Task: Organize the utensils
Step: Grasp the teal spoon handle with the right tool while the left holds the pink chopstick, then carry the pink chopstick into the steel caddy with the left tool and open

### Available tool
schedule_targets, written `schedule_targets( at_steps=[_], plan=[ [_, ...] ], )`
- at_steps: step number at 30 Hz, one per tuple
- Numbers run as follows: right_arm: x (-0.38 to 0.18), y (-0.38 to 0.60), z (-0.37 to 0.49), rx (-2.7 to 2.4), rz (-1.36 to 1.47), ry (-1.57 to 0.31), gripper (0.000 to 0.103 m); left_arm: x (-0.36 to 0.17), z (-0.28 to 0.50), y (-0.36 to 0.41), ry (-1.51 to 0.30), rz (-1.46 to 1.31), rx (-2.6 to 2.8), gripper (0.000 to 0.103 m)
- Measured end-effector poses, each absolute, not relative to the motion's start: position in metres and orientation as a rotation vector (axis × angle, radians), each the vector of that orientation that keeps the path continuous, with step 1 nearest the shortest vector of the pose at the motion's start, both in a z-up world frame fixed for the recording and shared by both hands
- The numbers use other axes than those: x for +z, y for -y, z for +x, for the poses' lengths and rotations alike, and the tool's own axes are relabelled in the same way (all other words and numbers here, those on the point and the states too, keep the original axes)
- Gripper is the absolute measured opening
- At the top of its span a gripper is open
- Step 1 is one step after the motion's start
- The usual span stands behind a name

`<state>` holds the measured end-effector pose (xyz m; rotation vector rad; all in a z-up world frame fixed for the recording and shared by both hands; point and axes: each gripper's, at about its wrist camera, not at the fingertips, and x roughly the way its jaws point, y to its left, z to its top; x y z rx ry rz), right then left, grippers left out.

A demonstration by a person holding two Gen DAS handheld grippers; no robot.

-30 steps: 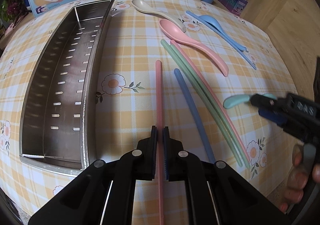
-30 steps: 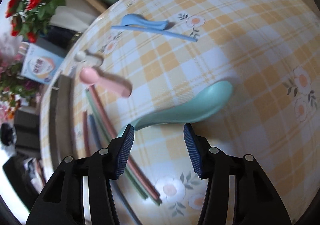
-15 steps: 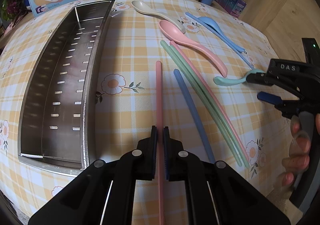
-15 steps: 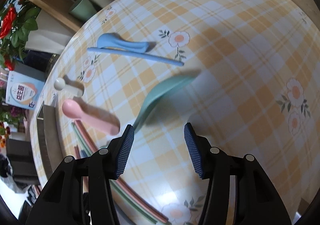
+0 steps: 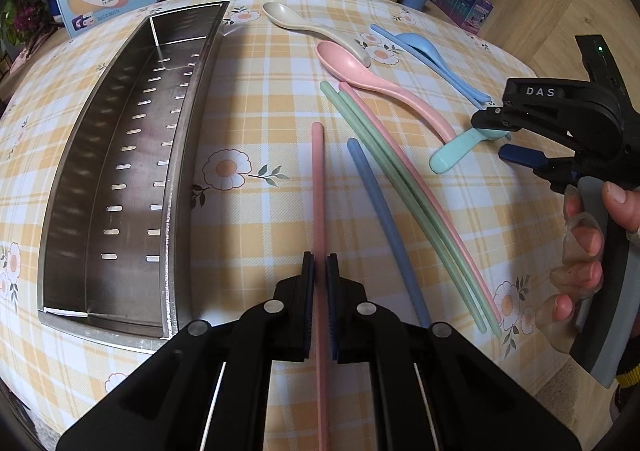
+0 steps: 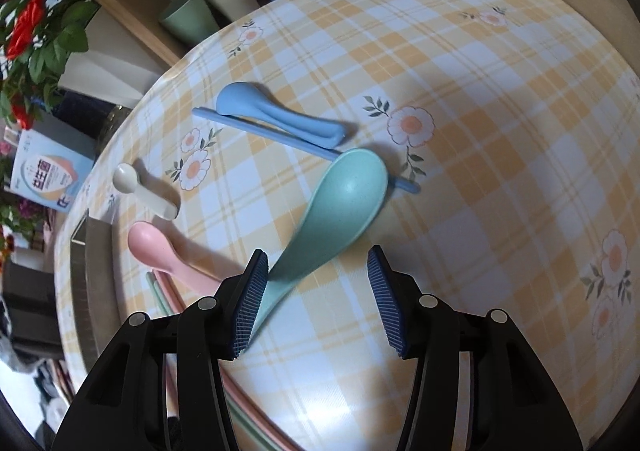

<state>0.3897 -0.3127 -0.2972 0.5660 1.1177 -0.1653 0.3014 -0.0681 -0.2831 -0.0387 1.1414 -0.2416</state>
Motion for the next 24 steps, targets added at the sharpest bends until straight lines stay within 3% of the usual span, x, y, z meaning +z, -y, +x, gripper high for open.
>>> schedule_targets(
  at_steps=[2, 8, 13, 24],
  plan=[
    [-0.297, 0.309, 0.391, -0.159, 0.53, -1.114, 0.05, -0.283, 0.301, 0.068, -1.142, -0.04, -0.242, 0.006],
    [-0.297, 0.29, 0.392, -0.096, 0.39, -1.116, 0.033, -0.283, 0.301, 0.068, -1.143, -0.046, -0.245, 0.006],
    [-0.297, 0.29, 0.38, -0.071, 0.341, -1.113, 0.007, -0.283, 0.302, 0.069, -1.143, -0.046, -0.244, 0.006],
    [-0.296, 0.297, 0.351, -0.039, 0.236, -1.08, 0.007, -0.283, 0.3, 0.07, -1.131, -0.02, -0.237, 0.007]
  ],
)
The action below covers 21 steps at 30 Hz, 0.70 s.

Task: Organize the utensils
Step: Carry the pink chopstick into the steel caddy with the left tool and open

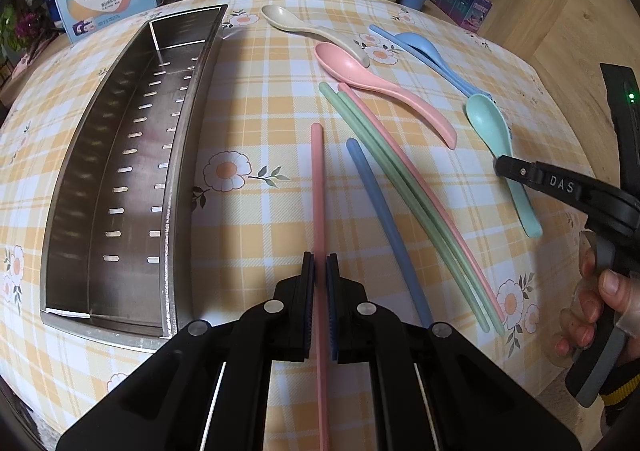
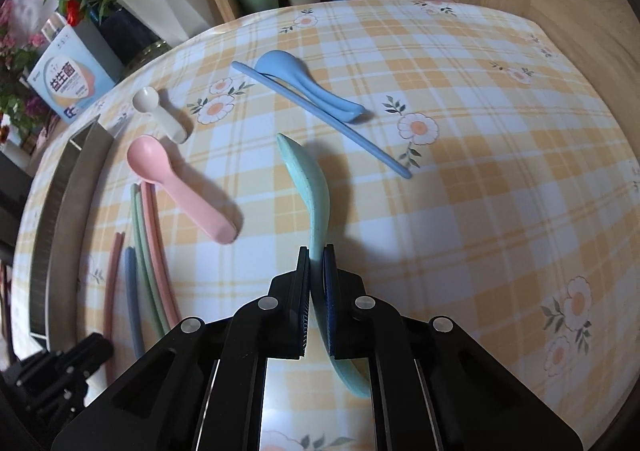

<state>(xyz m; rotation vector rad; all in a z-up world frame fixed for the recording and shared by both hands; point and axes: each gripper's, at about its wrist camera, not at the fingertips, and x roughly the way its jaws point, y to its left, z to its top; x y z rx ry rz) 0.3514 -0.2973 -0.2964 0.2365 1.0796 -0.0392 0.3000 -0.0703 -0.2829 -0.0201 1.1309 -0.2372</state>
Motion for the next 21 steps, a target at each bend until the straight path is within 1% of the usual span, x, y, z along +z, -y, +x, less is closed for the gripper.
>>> schedule_targets(
  at_steps=[9, 14, 21],
  plan=[
    [-0.299, 0.302, 0.335, -0.036, 0.254, -1.061, 0.007, -0.283, 0.298, 0.075, -1.112, 0.021, -0.234, 0.006],
    [-0.298, 0.307, 0.328, -0.007, 0.316, -1.056, 0.007, -0.283, 0.303, 0.059, -1.138, -0.078, -0.251, 0.006],
    [-0.285, 0.31, 0.316, 0.02, 0.371, -1.019, 0.007, -0.262, 0.304, 0.048, -1.114, -0.149, -0.282, 0.006]
  ],
)
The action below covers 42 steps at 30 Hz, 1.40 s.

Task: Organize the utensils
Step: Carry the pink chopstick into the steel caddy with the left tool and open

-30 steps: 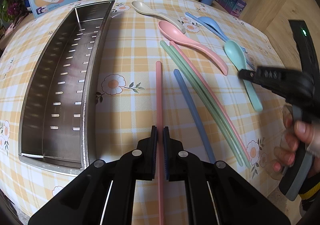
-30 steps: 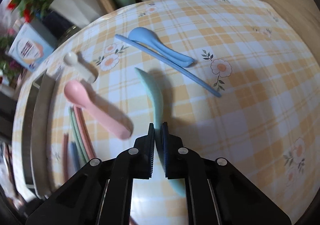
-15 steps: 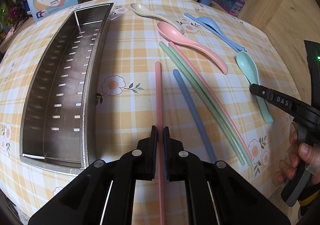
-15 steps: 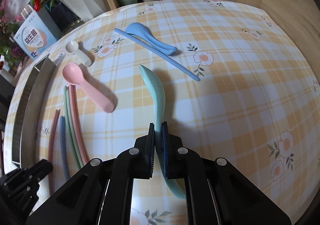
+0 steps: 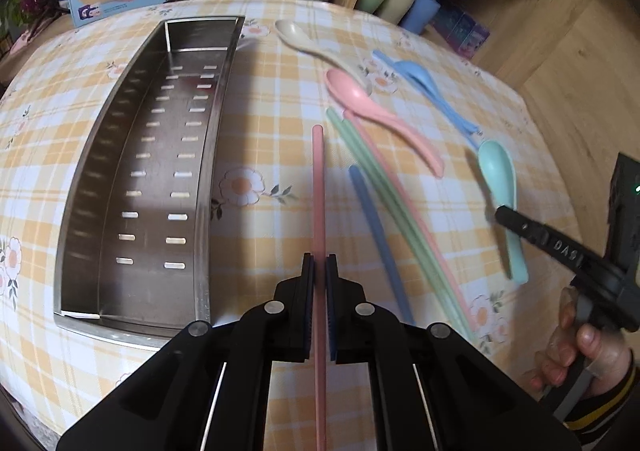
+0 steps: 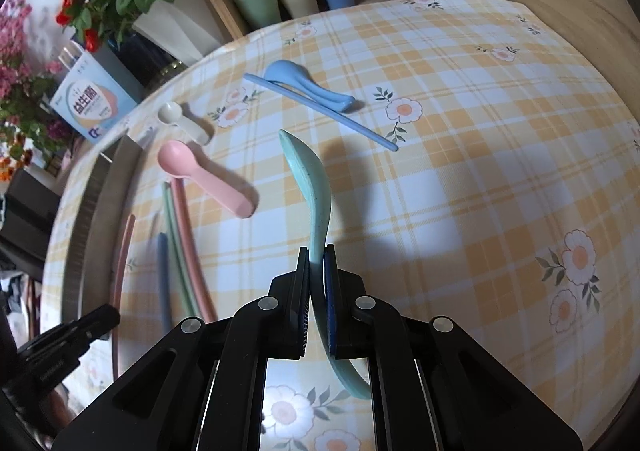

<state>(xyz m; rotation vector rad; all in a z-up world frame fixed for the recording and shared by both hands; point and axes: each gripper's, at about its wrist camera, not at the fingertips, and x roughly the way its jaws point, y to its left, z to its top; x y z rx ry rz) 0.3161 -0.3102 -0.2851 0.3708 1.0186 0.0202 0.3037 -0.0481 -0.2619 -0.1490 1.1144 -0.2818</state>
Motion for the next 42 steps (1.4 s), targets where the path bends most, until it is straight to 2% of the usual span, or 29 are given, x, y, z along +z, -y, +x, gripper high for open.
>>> schedule_targets(
  at_steps=[10, 18, 27, 42],
  plan=[
    [-0.28, 0.313, 0.313, 0.022, 0.405, -1.011, 0.007, -0.225, 0.309, 0.027, -1.056, -0.205, -0.282, 0.006],
    [-0.279, 0.314, 0.316, 0.019, 0.409, -1.01, 0.007, -0.203, 0.356, -0.017, -1.007, -0.208, -0.185, 0.006],
    [-0.277, 0.321, 0.319, -0.01, 0.407, -1.023, 0.007, -0.237, 0.41, -0.031, -1.09, -0.173, -0.13, 0.006],
    [-0.275, 0.319, 0.318, -0.022, 0.39, -1.038, 0.007, -0.266, 0.429, -0.022, -1.155, -0.167, -0.169, 0.006]
  ],
)
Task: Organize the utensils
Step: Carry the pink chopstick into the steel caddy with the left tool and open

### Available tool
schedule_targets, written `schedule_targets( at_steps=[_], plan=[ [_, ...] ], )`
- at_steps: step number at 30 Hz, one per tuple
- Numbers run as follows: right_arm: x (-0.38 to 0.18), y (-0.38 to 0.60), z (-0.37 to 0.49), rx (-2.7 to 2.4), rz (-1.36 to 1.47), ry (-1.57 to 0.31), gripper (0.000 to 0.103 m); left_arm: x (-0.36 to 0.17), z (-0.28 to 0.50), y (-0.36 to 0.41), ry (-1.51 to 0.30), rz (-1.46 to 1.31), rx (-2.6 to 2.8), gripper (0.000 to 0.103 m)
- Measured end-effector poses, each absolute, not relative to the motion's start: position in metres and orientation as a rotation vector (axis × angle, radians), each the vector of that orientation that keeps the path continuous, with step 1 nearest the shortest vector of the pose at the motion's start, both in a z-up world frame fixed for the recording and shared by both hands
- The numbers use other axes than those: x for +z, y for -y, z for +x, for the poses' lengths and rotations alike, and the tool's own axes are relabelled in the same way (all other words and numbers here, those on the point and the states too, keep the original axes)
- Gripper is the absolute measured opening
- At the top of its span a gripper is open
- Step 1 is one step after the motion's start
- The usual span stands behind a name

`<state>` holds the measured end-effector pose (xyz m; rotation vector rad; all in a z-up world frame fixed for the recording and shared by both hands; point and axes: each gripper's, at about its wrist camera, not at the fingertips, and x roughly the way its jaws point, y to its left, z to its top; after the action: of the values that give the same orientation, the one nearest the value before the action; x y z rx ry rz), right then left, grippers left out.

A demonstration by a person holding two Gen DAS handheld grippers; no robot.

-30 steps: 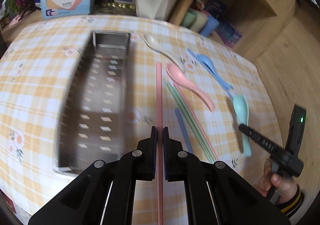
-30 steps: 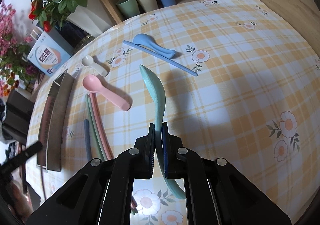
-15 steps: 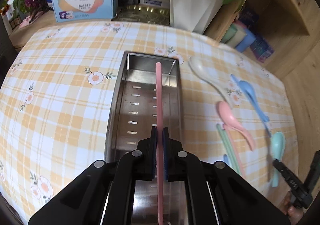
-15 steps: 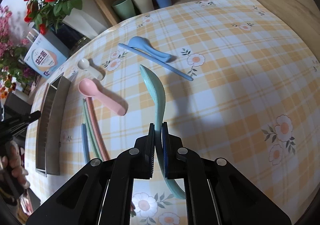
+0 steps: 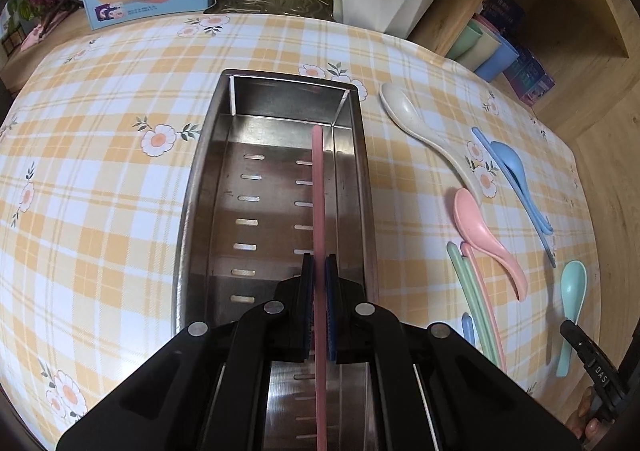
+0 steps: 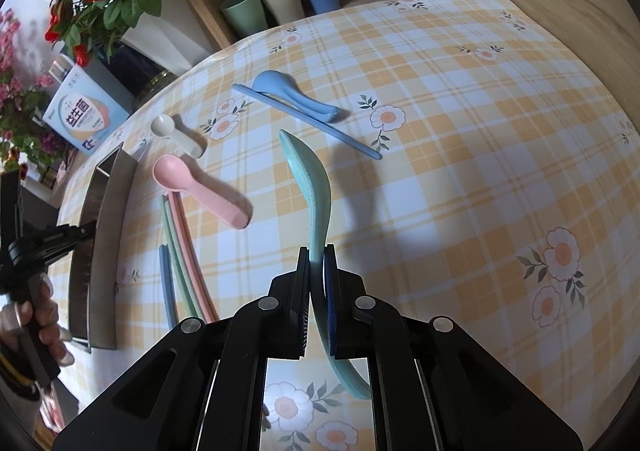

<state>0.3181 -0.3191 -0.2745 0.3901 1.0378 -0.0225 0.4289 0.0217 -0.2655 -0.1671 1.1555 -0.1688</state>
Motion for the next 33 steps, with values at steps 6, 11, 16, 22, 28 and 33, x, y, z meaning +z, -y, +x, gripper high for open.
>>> schedule_targets(
  at_steps=[6, 11, 16, 22, 28, 33],
  plan=[
    [-0.268, 0.317, 0.317, -0.027, 0.378, -1.033, 0.007, -0.268, 0.431, -0.023, -1.16, -0.187, -0.208, 0.006],
    [-0.263, 0.313, 0.316, -0.027, 0.37, -1.034, 0.007, -0.26, 0.428, -0.022, -1.144, -0.153, -0.225, 0.007],
    [-0.257, 0.307, 0.317, -0.015, 0.37, -1.036, 0.007, -0.245, 0.419, -0.027, -1.111, -0.117, -0.22, 0.009],
    [-0.246, 0.291, 0.322, 0.01, 0.338, -1.029, 0.007, -0.232, 0.402, -0.036, -1.084, -0.061, -0.221, 0.021],
    [-0.239, 0.272, 0.328, 0.031, 0.335, -1.037, 0.007, -0.226, 0.386, -0.051, -1.063, -0.027, -0.21, 0.035],
    [-0.235, 0.25, 0.334, 0.057, 0.313, -1.053, 0.007, -0.221, 0.371, -0.062, -1.036, -0.006, -0.208, 0.048]
  ],
)
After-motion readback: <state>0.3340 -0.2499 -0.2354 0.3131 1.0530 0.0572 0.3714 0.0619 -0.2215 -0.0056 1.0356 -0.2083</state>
